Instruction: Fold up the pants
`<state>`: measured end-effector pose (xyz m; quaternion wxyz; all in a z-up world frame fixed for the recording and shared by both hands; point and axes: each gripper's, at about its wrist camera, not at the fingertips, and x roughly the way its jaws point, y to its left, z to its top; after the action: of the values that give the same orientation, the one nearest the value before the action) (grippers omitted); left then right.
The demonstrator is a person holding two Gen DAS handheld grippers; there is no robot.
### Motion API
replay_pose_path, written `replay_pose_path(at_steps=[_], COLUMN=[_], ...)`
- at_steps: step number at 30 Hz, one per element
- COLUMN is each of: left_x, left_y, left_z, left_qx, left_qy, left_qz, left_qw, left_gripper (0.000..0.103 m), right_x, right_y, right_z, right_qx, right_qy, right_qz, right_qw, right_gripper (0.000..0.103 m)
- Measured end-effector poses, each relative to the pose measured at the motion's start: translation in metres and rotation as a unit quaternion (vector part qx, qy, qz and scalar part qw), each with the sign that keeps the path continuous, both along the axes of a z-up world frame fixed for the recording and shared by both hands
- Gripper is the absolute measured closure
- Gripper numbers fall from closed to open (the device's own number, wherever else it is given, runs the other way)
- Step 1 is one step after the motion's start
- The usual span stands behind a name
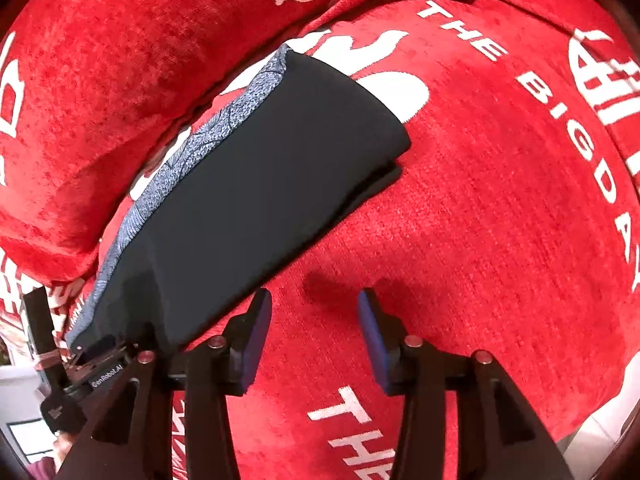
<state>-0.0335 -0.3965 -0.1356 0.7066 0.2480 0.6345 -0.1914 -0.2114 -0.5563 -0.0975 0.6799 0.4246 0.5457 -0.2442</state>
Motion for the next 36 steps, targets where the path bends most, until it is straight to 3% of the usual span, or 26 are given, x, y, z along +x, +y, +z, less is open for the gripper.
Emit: replay_pose_path(at_steps=[7, 28, 30, 32, 34, 36], left_x=[-0.002, -0.003, -0.002, -0.002, -0.003, -0.002], left_y=[0.002, 0.000, -0.001, -0.001, -0.001, -0.001], left_z=[0.004, 0.004, 0.004, 0.003, 0.003, 0.003], left_qx=[0.002, 0.003, 0.003, 0.003, 0.003, 0.003], left_qy=[-0.003, -0.009, -0.011, -0.011, -0.011, -0.011], left_qz=[-0.002, 0.000, 0.000, 0.001, 0.000, 0.000], left_qw=[1.0000, 0.9999, 0.9999, 0.9999, 0.9999, 0.9999], left_gripper=[0.001, 0.001, 0.001, 0.001, 0.000, 0.000], right_x=[0.012, 0.016, 0.013, 0.003, -0.011, -0.022], right_y=[0.008, 0.003, -0.001, -0.010, -0.018, -0.024], right_z=[0.001, -0.004, -0.005, -0.007, -0.012, -0.018], right_qx=[-0.035, -0.040, -0.028, 0.011, 0.056, 0.077], right_qy=[0.036, 0.031, 0.019, -0.036, -0.099, -0.133], right_qz=[0.043, 0.048, 0.035, -0.005, -0.058, -0.092], right_qw=[0.998, 0.998, 0.999, 0.999, 0.992, 0.984], right_gripper=[0.053, 0.051, 0.051, 0.050, 0.046, 0.046])
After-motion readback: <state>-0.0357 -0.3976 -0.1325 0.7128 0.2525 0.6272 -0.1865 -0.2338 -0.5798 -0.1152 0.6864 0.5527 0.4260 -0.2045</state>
